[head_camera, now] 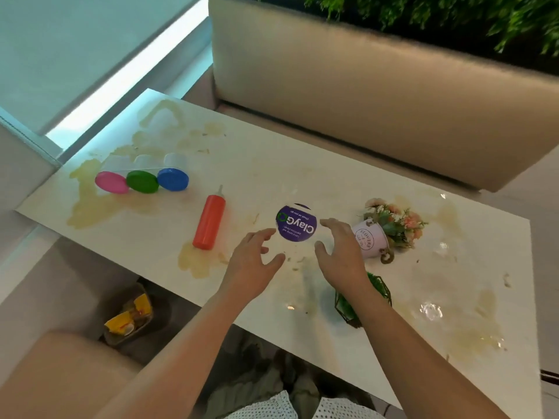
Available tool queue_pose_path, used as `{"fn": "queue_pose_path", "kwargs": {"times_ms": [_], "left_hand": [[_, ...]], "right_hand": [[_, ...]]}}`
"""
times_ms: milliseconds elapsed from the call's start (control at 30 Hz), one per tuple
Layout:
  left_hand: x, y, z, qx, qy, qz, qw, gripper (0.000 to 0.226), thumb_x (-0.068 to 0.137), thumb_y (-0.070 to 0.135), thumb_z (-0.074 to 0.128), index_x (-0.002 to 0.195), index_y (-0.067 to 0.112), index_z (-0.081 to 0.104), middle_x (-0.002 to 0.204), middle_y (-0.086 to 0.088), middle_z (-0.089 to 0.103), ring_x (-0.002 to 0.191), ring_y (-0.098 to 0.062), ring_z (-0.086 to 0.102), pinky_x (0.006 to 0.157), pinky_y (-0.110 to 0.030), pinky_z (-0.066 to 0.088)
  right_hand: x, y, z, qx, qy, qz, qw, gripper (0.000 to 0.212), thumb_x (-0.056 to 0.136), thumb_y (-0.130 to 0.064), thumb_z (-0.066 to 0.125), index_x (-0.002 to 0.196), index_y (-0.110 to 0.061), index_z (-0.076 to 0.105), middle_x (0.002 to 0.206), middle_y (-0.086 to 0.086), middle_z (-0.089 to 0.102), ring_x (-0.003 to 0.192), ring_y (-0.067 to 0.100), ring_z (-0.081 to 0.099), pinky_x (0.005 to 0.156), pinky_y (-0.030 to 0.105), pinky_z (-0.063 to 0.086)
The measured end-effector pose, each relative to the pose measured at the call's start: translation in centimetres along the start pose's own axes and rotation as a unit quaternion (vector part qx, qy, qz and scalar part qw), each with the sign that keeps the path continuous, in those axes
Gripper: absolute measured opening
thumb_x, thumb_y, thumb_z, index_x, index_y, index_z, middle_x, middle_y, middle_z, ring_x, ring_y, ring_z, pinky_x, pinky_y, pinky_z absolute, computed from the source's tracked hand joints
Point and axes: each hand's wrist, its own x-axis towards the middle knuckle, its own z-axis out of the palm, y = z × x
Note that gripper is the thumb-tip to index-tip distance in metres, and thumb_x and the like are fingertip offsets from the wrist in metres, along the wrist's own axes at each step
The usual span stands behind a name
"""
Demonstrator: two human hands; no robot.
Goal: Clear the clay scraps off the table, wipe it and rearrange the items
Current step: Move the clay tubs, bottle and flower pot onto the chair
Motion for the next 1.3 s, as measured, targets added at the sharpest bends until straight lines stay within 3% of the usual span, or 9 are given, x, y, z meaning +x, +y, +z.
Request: {"fn": "queue_pose_path", "kwargs": {"times_ms": [167,300,433,567,733,900,1067,1300], "left_hand": [[2.4,2.6,1.9,-0.011,-0.046,0.026,0.999,0.061,0.092,0.036,0.074,0.147,0.027,0.049,0.131,0.009,0.058,0.103,-0.003,0.06,0.089,-0.026,0.055],[4.3,4.5,3.3,-0.01,-0.081,0.048,0.996,0.058,0.093,0.036,0.072,0.146,0.027,0.05,0.129,0.008,0.059,0.102,-0.003,0.06,0.074,-0.005,0.041],[5.6,5.4,4.8,-0.034,-0.128,0.032,0.991,0.056,0.093,0.036,0.072,0.145,0.032,0.05,0.127,0.007,0.062,0.101,-0.003,0.063,0.078,-0.014,0.042],[7.0,6.3,6.5,-0.03,-0.166,0.057,0.984,0.056,0.093,0.036,0.072,0.145,0.032,0.05,0.129,0.008,0.059,0.102,-0.007,0.065,0.086,-0.022,0.051],[7.8,8.4,8.1,-0.012,-0.179,0.075,0.981,0.056,0.094,0.035,0.071,0.146,0.03,0.05,0.13,0.007,0.058,0.101,-0.009,0.066,0.088,-0.033,0.057],[8.1,10.7,10.2,0.018,-0.163,0.065,0.984,0.055,0.094,0.034,0.071,0.146,0.03,0.05,0.132,0.005,0.057,0.091,-0.001,0.065,0.086,-0.035,0.058],[8.0,12.8,12.9,0.042,-0.124,0.037,0.991,0.055,0.094,0.036,0.071,0.145,0.028,0.052,0.131,0.004,0.06,0.09,-0.004,0.064,0.082,-0.03,0.052],[6.1,13.7,14.6,0.021,-0.061,-0.025,0.998,0.053,0.094,0.035,0.071,0.143,0.026,0.054,0.13,0.003,0.061,0.094,-0.007,0.064,0.084,-0.03,0.05]], "right_hand": [[0.2,1.9,-3.3,-0.004,0.08,0.056,0.995,0.036,0.096,-0.016,0.06,0.131,-0.026,0.06,0.144,0.0,0.051,0.142,0.019,0.037,0.11,0.027,0.027],[0.2,3.6,-5.5,0.022,0.125,0.105,0.986,0.034,0.096,-0.015,0.06,0.128,-0.022,0.064,0.135,0.002,0.051,0.125,0.016,0.047,0.104,0.029,0.038],[-0.6,5.9,-7.1,0.035,0.159,0.158,0.974,0.031,0.095,-0.014,0.062,0.126,-0.02,0.065,0.125,0.003,0.051,0.114,0.019,0.055,0.094,0.027,0.041],[-1.4,8.4,-8.5,0.068,0.182,0.213,0.958,0.029,0.094,-0.019,0.065,0.122,-0.027,0.064,0.124,0.002,0.05,0.112,0.022,0.058,0.101,0.038,0.048],[-2.7,11.6,-10.0,0.101,0.193,0.263,0.94,0.031,0.095,-0.019,0.062,0.125,-0.028,0.064,0.129,0.004,0.054,0.101,0.021,0.061,0.089,0.033,0.045],[-3.2,14.4,-11.3,0.158,0.177,0.279,0.93,0.027,0.097,-0.018,0.061,0.123,-0.026,0.065,0.126,0.003,0.058,0.109,0.021,0.057,0.091,0.037,0.048],[-3.2,16.1,-12.6,0.175,0.101,0.275,0.94,0.025,0.098,-0.019,0.06,0.12,-0.027,0.065,0.119,0.001,0.059,0.109,0.024,0.059,0.097,0.048,0.053],[-2.0,16.5,-13.9,0.11,0.028,0.181,0.977,0.026,0.097,-0.018,0.057,0.121,-0.024,0.065,0.115,-0.002,0.06,0.103,0.016,0.057,0.085,0.028,0.043]]}}
